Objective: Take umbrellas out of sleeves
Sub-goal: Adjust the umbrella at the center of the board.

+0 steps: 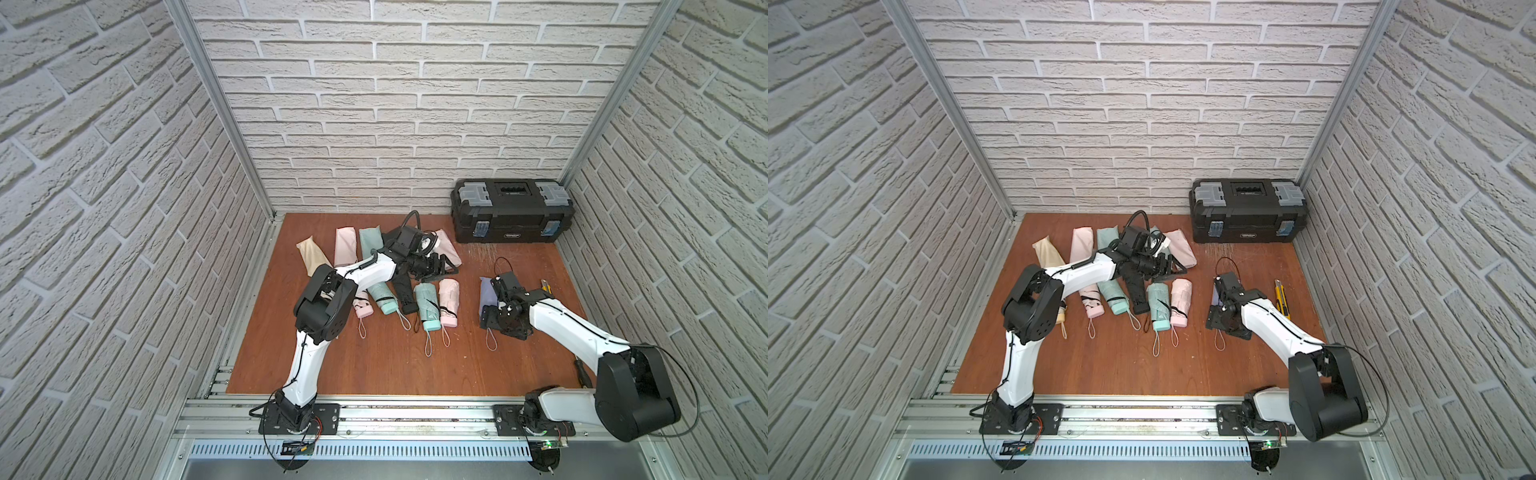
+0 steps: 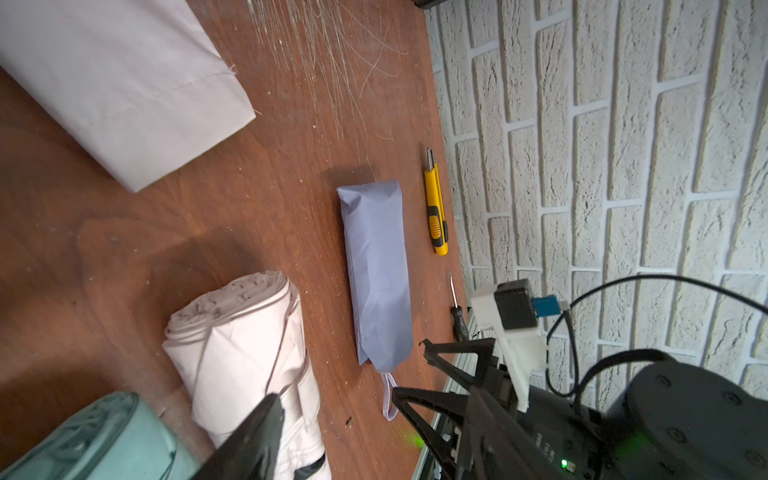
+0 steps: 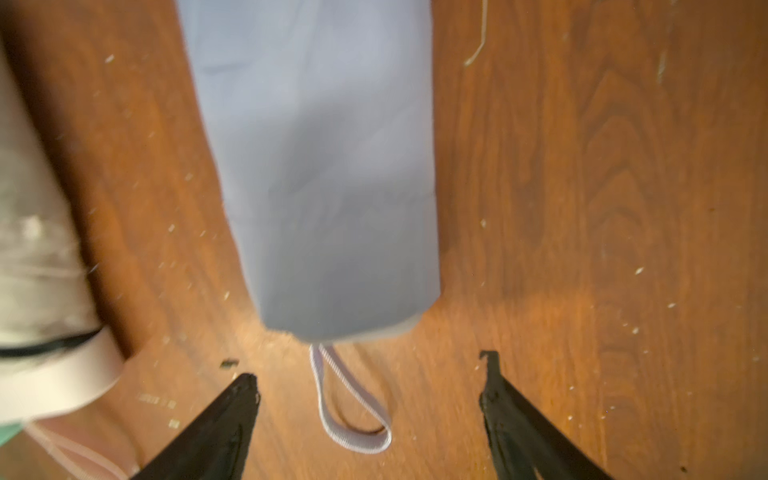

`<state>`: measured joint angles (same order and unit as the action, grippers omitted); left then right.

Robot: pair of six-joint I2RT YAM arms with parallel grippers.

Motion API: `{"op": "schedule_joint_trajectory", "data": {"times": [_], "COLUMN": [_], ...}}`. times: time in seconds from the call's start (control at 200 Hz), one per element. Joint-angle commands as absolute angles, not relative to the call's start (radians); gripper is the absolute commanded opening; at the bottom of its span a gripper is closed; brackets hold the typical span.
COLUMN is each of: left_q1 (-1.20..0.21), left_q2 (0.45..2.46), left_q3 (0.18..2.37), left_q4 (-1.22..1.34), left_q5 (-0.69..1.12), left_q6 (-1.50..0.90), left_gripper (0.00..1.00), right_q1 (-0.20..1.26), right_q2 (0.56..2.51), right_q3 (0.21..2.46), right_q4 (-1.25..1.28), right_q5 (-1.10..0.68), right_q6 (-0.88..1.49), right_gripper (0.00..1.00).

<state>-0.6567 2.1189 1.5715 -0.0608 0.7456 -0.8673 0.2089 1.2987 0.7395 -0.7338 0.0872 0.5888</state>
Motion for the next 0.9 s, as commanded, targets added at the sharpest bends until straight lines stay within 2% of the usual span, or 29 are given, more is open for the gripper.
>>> {"op": "schedule_joint_trajectory", "data": {"times": [0.0,0.355,0.525,0.63,0.76,0.895], "left_q1": [-0.653,-0.635,-0.623,-0.614,-0.618,-0.657], "left_q2": [2.129,2.135,2.121,2.126,2.155,2.239], "left_q3": [1.593,1.596,1.585,1.591,1.651,1.843], "left_q4": [-0.025,-0.033,-0.038,-0.039,-0.079,-0.277], "left_q5": [0.758,0.774,0.777,0.779,0.779,0.754], "left_q6": [-0.855,-0.849,-0.839,-0.84,-0.823,-0.705], "left_gripper": [0.72,0.72,0.72,0.72,0.72,0.74], "right_q1": [0.217,0.23,0.23,0.23,0.229,0.23], "right_q2": [1.269,1.375,1.398,1.386,1.343,1.299], "right_q3": [0.706,0.65,0.65,0.649,0.638,0.62], "right_q4": [-0.735,-0.644,-0.647,-0.665,-0.704,-0.721], "right_q5": [-0.011,-0.009,0.021,0.039,0.047,0.0], "right_q6": [0.56,0.604,0.609,0.606,0.595,0.612], "right_gripper": [0.81,0.54,0.31,0.03,0.03,0.03]}}
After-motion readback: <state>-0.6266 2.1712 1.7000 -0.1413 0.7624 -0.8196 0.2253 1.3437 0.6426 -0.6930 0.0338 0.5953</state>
